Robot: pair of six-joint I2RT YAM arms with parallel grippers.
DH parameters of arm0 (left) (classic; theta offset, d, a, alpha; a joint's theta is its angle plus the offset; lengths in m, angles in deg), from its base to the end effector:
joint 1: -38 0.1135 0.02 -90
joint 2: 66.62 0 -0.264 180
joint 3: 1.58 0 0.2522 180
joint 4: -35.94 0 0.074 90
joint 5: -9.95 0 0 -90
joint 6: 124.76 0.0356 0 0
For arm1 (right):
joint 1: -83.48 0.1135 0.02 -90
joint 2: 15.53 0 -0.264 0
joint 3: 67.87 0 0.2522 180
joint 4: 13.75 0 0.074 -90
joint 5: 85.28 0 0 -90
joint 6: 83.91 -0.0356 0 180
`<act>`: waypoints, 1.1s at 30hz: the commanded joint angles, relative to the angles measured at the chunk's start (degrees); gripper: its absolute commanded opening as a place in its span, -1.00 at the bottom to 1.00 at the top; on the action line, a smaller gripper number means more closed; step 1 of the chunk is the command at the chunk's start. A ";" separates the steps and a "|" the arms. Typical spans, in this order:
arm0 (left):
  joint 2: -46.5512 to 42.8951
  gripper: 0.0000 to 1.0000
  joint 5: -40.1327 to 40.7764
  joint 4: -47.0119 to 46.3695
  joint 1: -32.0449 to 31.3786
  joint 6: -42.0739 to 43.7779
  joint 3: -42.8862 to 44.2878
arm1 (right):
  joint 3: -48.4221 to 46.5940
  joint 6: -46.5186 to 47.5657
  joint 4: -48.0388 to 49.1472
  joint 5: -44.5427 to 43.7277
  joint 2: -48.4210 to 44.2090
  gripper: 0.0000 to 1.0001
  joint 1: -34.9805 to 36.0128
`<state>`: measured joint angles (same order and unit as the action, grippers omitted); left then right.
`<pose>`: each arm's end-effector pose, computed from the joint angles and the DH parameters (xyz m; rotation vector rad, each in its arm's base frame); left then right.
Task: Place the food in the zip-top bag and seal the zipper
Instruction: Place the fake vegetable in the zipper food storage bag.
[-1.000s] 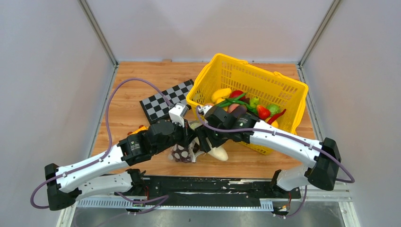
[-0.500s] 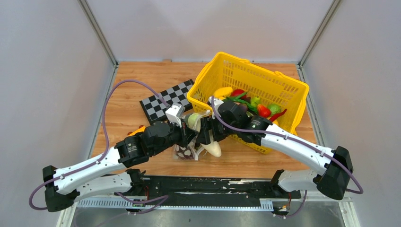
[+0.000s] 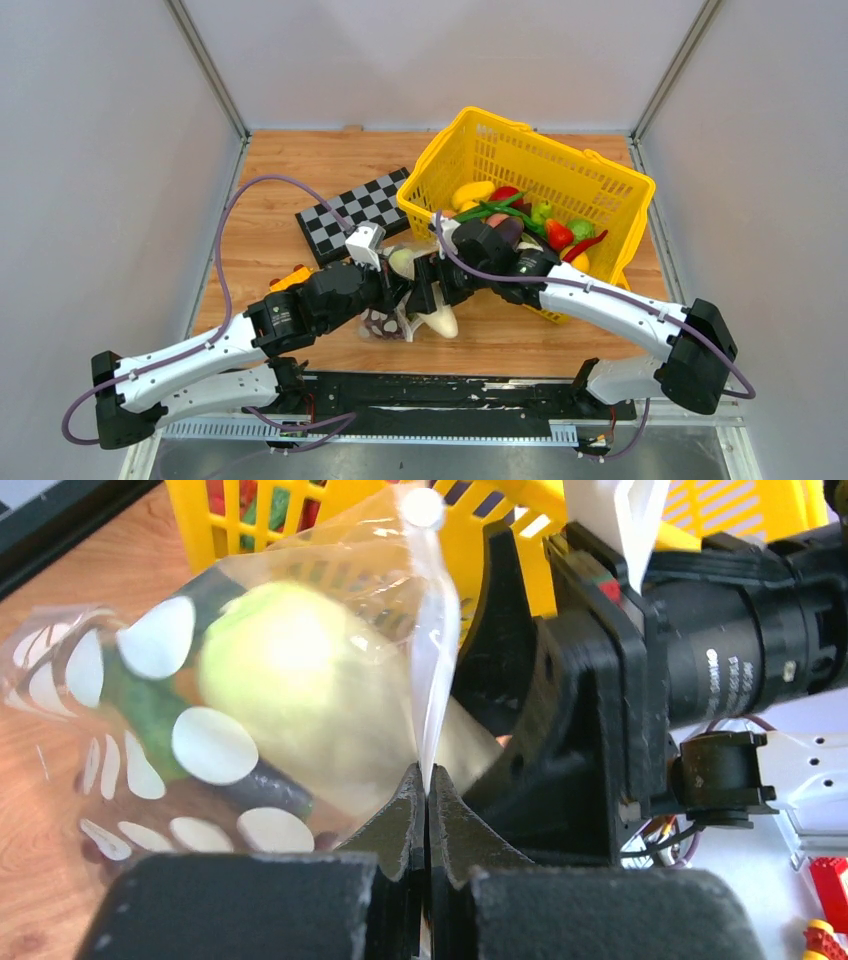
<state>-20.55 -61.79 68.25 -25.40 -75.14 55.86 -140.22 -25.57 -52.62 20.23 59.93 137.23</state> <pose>0.0927 -0.1602 0.3148 0.1835 2.0167 -0.8900 0.1615 0.2363 0.2829 -0.6311 2.4373 1.0107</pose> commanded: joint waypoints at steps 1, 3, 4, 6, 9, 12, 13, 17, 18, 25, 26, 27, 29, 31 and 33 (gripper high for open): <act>0.00 -1.00 1.95 -1.38 -0.51 -4.70 -0.61 | 1.42 1.92 6.87 5.69 -1.39 0.66 2.67; 0.43 -1.00 2.08 -1.47 -0.34 -5.36 -0.46 | 2.22 2.29 7.10 5.72 -2.48 0.70 3.11; 0.61 -1.00 2.12 -1.43 -0.25 -5.59 -0.32 | 2.60 2.31 7.52 6.06 -2.95 0.71 3.25; 0.85 -1.00 2.16 -1.20 -0.17 -5.86 -0.02 | 3.45 1.87 8.35 6.57 -3.78 0.75 3.29; 0.58 -1.00 3.05 -0.54 -0.15 -6.04 0.03 | 4.36 1.09 8.04 4.96 -5.27 0.71 3.43; -0.14 -1.00 4.20 0.11 -0.07 -6.03 0.00 | 3.97 0.78 4.89 0.07 -6.99 0.43 3.46; -0.40 -1.00 4.68 0.34 -0.06 -5.96 0.04 | 3.91 0.88 3.83 -1.27 -7.72 0.28 3.46; -0.78 -1.00 5.59 1.29 0.09 -5.50 0.55 | 4.15 1.22 3.92 -2.21 -10.33 -0.10 3.47; -0.76 -1.00 5.50 1.31 0.07 -5.62 0.73 | 3.92 0.64 4.08 -3.25 -10.48 -0.19 3.45; -0.89 -1.00 1.72 -2.35 0.09 -7.56 1.69 | 2.20 -4.79 7.65 -24.09 -8.40 -0.42 5.09; -0.81 -1.00 0.91 -2.69 0.11 -7.60 2.13 | 1.51 -4.51 8.64 -26.06 -6.87 -0.39 5.61; -0.72 -1.00 0.56 -2.75 0.10 -7.69 2.64 | 0.31 -4.21 8.71 -26.58 -5.91 -0.37 5.69; -0.95 -1.00 0.50 -2.30 0.11 -7.82 3.63 | -2.68 -3.36 7.49 -29.18 -2.20 -0.31 6.18; -1.76 -1.00 1.03 -2.06 0.07 -8.20 4.02 | -4.87 -2.74 7.12 -29.12 0.77 -0.25 6.34; -2.64 -1.00 1.68 -2.23 0.09 -8.40 3.66 | -5.56 -2.81 7.96 -28.70 2.87 -0.21 7.11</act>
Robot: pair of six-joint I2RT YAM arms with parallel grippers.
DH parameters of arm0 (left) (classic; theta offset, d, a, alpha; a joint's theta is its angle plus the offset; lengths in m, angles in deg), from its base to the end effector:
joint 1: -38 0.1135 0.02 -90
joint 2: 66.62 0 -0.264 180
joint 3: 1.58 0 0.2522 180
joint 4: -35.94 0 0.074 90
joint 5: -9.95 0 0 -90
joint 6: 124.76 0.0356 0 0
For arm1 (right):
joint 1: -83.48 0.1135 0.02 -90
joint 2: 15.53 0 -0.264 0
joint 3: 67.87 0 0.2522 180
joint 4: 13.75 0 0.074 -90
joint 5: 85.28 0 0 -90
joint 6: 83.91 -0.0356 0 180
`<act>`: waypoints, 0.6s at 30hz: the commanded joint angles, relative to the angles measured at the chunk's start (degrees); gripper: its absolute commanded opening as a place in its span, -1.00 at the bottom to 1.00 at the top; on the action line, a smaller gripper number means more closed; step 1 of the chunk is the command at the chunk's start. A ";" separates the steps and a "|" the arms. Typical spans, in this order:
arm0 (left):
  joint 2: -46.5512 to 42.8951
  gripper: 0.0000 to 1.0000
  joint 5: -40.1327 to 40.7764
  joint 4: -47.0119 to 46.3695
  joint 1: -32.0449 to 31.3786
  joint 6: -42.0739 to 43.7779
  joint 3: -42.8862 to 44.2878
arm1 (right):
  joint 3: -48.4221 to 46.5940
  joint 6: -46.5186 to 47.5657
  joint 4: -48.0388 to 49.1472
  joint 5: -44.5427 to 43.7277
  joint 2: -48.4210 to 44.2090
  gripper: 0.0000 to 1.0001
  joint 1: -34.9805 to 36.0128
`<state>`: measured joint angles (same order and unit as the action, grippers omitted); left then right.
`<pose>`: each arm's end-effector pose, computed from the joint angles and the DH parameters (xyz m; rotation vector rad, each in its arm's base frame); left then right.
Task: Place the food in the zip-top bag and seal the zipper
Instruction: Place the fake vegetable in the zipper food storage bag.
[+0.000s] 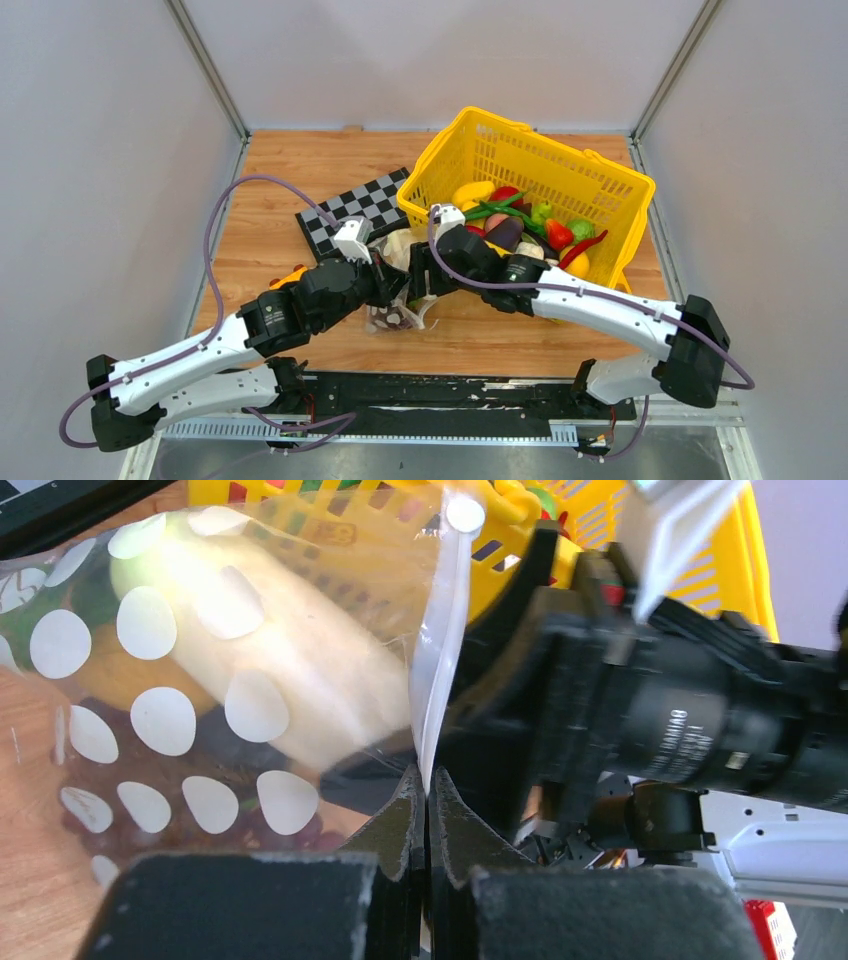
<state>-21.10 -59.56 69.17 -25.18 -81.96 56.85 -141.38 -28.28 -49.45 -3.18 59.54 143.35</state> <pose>0.0930 -0.1564 0.3209 0.0289 2.0209 -0.9391 0.1503 0.2493 0.2956 -0.4343 2.2792 0.7334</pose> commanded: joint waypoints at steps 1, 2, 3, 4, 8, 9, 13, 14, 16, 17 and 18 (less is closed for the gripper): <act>-2.32 -1.00 -0.18 -3.07 -0.11 -1.58 2.63 | -4.46 0.02 6.01 -4.45 3.93 -0.20 1.37; -2.38 -1.00 0.07 -2.96 -0.13 -1.58 2.69 | -4.61 -0.25 6.78 -3.06 4.54 -0.18 1.46; -2.36 -1.00 0.16 -2.80 -0.15 -1.62 2.71 | -4.60 -0.47 7.57 -1.86 4.82 -0.12 1.59; -2.24 -1.00 0.39 -2.53 -0.19 -1.73 2.66 | -4.38 -0.52 8.61 -0.60 5.09 -0.02 1.64; -3.32 -1.00 1.34 -1.79 -0.15 -2.27 1.83 | -3.19 -0.32 8.89 0.69 3.92 0.37 1.65; -3.83 -1.00 2.28 -1.45 -0.11 -2.40 1.61 | -2.86 0.40 8.78 1.01 2.68 0.42 1.65; -5.44 -1.00 6.03 1.44 -0.12 -2.14 1.42 | -2.81 4.53 5.72 2.25 -1.97 0.65 1.64; -5.72 -1.00 6.87 2.18 -0.11 -1.99 1.54 | -2.83 5.51 5.07 2.80 -3.16 0.69 1.65; -5.99 -1.00 7.95 3.04 -0.11 -1.61 1.69 | -2.70 7.22 4.05 4.21 -5.41 0.72 1.60; -6.00 -1.00 8.19 3.37 -0.05 -1.52 1.80 | -2.66 7.98 3.68 5.34 -6.45 0.73 1.64; -6.04 -1.00 8.38 3.44 -0.07 -1.49 1.85 | -2.70 8.38 2.87 6.46 -7.25 0.74 1.61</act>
<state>-26.72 -55.32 72.71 -25.35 -83.32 57.00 -143.06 -23.98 -47.50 -2.04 57.59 144.45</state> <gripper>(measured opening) 0.007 0.860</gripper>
